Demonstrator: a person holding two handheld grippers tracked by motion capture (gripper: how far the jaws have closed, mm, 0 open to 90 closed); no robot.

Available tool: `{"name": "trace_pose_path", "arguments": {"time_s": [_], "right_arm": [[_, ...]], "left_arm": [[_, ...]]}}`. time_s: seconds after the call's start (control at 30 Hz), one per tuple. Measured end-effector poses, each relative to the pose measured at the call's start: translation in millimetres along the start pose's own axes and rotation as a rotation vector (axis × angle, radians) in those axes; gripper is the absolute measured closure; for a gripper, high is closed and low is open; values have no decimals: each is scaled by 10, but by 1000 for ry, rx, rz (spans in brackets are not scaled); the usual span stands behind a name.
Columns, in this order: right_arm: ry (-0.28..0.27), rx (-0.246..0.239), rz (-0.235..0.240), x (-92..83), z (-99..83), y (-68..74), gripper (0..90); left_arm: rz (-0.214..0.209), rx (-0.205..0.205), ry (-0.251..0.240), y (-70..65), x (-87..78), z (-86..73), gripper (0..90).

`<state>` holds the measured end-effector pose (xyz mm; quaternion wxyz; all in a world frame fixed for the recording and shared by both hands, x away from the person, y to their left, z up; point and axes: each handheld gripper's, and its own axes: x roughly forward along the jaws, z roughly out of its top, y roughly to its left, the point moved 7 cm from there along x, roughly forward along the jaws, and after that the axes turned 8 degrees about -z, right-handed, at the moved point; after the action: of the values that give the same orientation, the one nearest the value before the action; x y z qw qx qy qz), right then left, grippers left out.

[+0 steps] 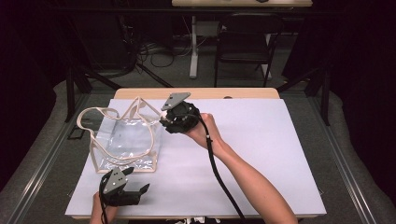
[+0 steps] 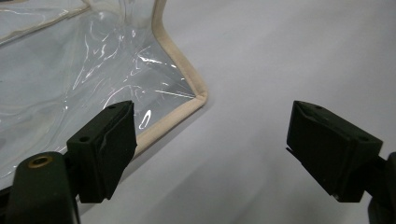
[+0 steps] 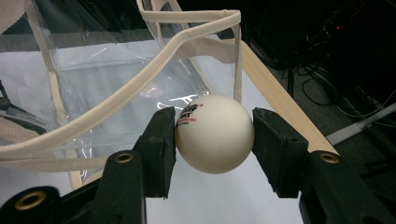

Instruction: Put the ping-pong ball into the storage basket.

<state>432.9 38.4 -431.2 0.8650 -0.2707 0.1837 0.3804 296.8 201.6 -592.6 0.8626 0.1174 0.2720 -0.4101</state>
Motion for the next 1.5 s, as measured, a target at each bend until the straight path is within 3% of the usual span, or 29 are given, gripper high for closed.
{"name": "trace_pose_path", "arguments": {"time_s": [1.5], "right_arm": [[-35, -49, 45, 56, 391, 207, 505]], "left_arm": [[0, -2, -1, 2, -5, -1, 164]]}}
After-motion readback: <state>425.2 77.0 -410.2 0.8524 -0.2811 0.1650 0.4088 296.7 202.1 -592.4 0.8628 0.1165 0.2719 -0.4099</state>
